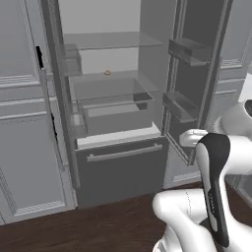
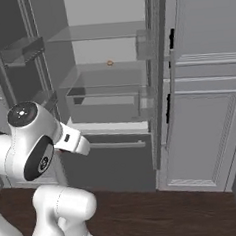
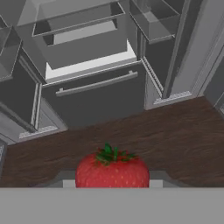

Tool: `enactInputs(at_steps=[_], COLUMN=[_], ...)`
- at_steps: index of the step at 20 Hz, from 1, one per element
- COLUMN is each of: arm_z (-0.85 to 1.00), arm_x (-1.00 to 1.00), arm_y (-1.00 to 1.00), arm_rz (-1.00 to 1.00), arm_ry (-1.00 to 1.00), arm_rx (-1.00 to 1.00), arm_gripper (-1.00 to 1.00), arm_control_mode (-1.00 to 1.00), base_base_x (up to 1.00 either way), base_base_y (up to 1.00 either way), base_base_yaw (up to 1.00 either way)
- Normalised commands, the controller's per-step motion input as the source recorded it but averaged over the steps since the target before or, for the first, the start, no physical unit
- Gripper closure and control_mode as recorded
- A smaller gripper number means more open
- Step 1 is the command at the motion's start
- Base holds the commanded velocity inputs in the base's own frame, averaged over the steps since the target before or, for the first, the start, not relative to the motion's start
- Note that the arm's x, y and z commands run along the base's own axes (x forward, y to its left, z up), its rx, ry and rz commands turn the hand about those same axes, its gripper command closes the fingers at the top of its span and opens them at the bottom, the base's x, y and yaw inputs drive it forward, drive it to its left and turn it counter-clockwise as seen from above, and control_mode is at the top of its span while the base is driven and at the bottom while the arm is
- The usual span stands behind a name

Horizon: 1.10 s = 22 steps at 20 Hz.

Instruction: Take the strawberry from the fridge and place it on top of the pancake, located on the dining counter.

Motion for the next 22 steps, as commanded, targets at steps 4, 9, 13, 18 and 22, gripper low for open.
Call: enactInputs(at_steps=[4, 9, 13, 18, 22], arm_z=[0.0, 0.0, 0.0, 0.0, 0.0], arm_x=[0.0, 0.0, 0.0, 0.0, 0.0], arm_y=[0.0, 0.0, 0.0, 0.0, 0.0], arm_rz=[0.0, 0.0, 0.0, 0.0, 0.0], arm_ry=[0.0, 0.0, 0.0, 0.0, 0.0], arm_rx=[0.0, 0.0, 0.0, 0.0, 0.0], arm_gripper=[1.0, 1.0, 1.0, 1.0, 1.0], arm_control_mode=[1.0, 1.0, 1.0, 1.0, 1.0], base_base_x=[-1.0, -1.0, -1.0, -1.0, -1.0], base_base_y=[0.37, 0.63, 0.76, 0.83, 0.45], base_base_yaw=[0.04, 0.13, 0.17, 0.25, 0.25])
